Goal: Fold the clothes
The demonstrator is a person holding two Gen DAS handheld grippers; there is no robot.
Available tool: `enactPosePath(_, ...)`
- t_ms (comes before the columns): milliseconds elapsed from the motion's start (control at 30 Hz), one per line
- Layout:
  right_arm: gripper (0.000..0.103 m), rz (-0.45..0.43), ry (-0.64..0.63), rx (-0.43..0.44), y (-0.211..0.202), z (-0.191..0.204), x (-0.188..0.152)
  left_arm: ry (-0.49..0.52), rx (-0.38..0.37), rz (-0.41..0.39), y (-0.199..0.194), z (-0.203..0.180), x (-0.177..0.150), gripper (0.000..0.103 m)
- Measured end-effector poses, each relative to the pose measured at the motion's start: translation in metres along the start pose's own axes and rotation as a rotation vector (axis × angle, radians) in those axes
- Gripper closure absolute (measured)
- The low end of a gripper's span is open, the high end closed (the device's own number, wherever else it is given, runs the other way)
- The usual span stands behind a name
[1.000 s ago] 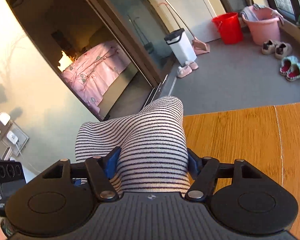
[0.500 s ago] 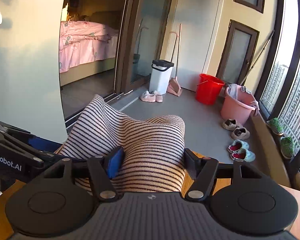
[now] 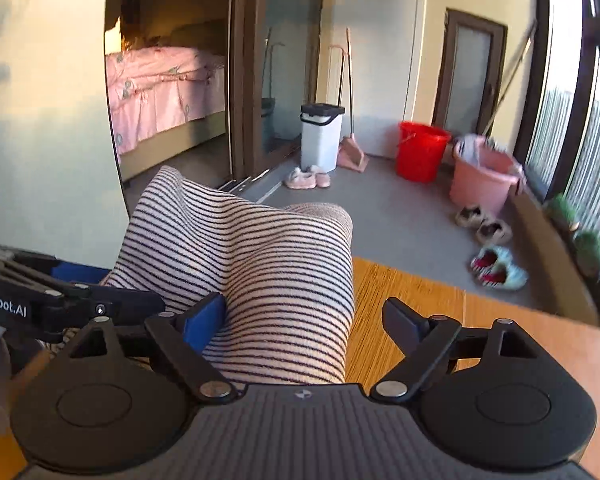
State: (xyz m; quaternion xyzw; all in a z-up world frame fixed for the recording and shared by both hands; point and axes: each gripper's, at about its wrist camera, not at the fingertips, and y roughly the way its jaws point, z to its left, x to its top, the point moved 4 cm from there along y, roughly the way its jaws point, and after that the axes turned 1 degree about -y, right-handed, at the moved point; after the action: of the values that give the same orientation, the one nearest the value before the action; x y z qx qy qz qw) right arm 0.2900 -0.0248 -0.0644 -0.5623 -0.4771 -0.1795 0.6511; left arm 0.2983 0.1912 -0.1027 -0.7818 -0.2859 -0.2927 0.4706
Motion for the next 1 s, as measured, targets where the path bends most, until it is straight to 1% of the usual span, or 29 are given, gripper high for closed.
enactPosePath(67,0.017,-0.014,-0.05,-0.02,-0.005,0.007,0.004,-0.005,0.005,-0.002,-0.001,0.0,0.001,0.003)
enactPosePath(133,0.018,-0.023,0.015,0.075,-0.015,0.0,0.004,-0.023,-0.001,0.001,-0.004,0.003,0.001,0.002)
enactPosePath(167,0.018,-0.026,0.068,0.125,-0.02,-0.006,0.003,-0.033,-0.005,-0.002,-0.006,0.005,0.001,0.002)
enactPosePath(233,0.018,-0.04,0.144,0.173,-0.028,-0.017,-0.001,-0.049,-0.012,-0.008,-0.011,0.007,0.001,0.003)
enactPosePath(267,0.019,-0.031,0.173,0.203,-0.03,-0.021,-0.004,-0.063,-0.03,-0.008,-0.013,0.007,0.001,0.003)
enactPosePath(300,0.024,-0.009,0.199,0.237,-0.028,-0.024,-0.008,-0.078,-0.052,-0.008,-0.016,0.006,0.001,0.006)
enactPosePath(333,0.026,0.016,0.23,0.274,-0.026,-0.026,-0.013,-0.094,-0.074,-0.008,-0.019,0.006,0.001,0.013)
enactPosePath(367,0.026,0.036,0.267,0.305,-0.023,-0.028,-0.018,-0.109,-0.091,0.001,-0.019,0.005,0.001,0.015)
enactPosePath(433,0.026,0.032,0.33,0.33,-0.015,-0.034,-0.021,-0.138,-0.123,0.021,-0.018,0.003,0.0,0.016)
enactPosePath(500,0.024,0.02,0.374,0.352,-0.007,-0.039,-0.021,-0.132,-0.109,0.052,-0.009,0.002,-0.001,0.017)
enactPosePath(600,0.022,0.064,0.418,0.402,0.012,-0.039,-0.024,-0.146,-0.117,0.066,0.002,0.002,-0.001,0.018)
enactPosePath(633,0.023,0.068,0.443,0.41,0.014,-0.04,-0.026,-0.157,-0.121,0.066,0.004,0.001,0.0,0.02)
enactPosePath(700,0.038,0.054,0.465,0.419,0.01,-0.044,-0.027,-0.173,-0.131,0.066,0.007,-0.002,0.002,0.021)
enactPosePath(767,0.048,0.045,0.469,0.414,0.001,-0.047,-0.025,-0.169,-0.147,0.056,0.006,-0.009,0.005,0.024)
enactPosePath(800,0.05,0.034,0.459,0.405,-0.005,-0.048,-0.02,-0.166,-0.161,0.05,0.004,-0.013,0.007,0.026)
enactPosePath(833,0.051,0.023,0.45,0.395,-0.01,-0.05,-0.015,-0.163,-0.176,0.045,0.002,-0.017,0.009,0.027)
enactPosePath(867,0.051,0.008,0.441,0.389,-0.017,-0.053,-0.011,-0.153,-0.171,0.05,0.003,-0.019,0.009,0.027)
enactPosePath(933,0.05,0.013,0.413,0.374,-0.023,-0.056,-0.005,-0.129,-0.152,0.062,0.006,-0.023,0.008,0.027)
enactPosePath(967,0.048,0.041,0.381,0.343,-0.022,-0.053,-0.004,-0.109,-0.118,0.069,0.01,-0.024,0.005,0.028)
enactPosePath(1000,0.046,0.068,0.333,0.295,-0.018,-0.045,-0.008,-0.088,-0.078,0.076,0.015,-0.024,0.002,0.026)
